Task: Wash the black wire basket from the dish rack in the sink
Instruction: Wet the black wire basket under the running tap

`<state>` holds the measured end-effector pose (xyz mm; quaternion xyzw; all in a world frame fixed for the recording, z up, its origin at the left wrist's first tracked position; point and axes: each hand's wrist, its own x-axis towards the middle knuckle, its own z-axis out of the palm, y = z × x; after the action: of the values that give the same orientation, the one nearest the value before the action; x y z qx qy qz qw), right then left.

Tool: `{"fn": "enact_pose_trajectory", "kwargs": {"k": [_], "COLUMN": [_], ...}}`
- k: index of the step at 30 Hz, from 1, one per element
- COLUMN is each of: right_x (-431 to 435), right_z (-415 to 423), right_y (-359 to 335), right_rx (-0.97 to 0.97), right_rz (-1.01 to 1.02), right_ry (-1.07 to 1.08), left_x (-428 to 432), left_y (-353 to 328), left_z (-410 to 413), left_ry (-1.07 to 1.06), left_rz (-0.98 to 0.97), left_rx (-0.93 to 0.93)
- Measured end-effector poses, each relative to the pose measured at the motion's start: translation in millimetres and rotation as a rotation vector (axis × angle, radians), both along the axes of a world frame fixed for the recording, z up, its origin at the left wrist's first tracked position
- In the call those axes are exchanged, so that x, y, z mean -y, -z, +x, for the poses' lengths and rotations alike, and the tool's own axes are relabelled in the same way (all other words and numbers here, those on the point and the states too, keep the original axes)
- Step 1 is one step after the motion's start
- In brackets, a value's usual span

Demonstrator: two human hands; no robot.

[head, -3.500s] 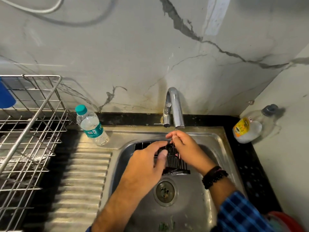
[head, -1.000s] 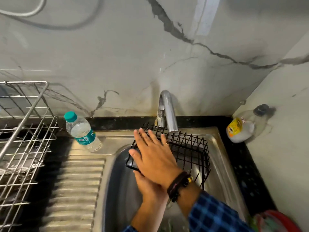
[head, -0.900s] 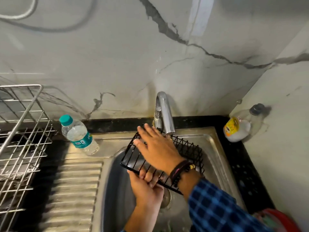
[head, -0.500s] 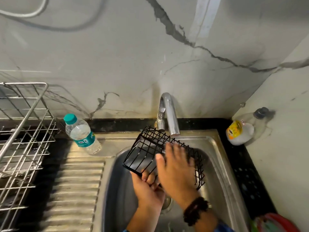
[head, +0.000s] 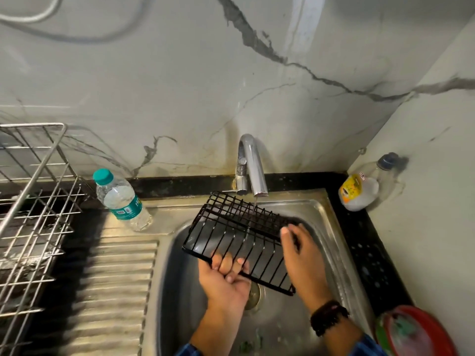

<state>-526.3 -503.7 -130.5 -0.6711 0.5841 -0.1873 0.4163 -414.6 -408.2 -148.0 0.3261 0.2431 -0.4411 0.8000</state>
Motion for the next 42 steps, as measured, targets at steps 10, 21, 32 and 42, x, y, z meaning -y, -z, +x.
{"fn": "enact_pose_trajectory", "kwargs": {"k": [10,21,32,42], "right_x": [-52.4,-24.6,29.0,25.2], "right_z": [25.8,55.3,72.6,31.7], "right_y": [-27.0,-34.6,-73.8,-54.3], "right_rx": [0.295,-0.340,0.132,0.102], "right_rz": [-0.243,-0.778,0.554,0.455], "right_ry": [0.138,-0.572,-0.411,-0.231], "left_x": [5.0,-3.0,-10.9,-21.0], "left_y": [-26.4,-40.7,-27.9,-46.1], "left_z": [8.3,-17.3,-28.6,-7.4], "left_ry": [-0.193,0.007,0.516,1.178], "left_rz": [-0.104,-0.090,0.355,0.860], "left_rx": [-0.068,0.001,0.520,1.826]}}
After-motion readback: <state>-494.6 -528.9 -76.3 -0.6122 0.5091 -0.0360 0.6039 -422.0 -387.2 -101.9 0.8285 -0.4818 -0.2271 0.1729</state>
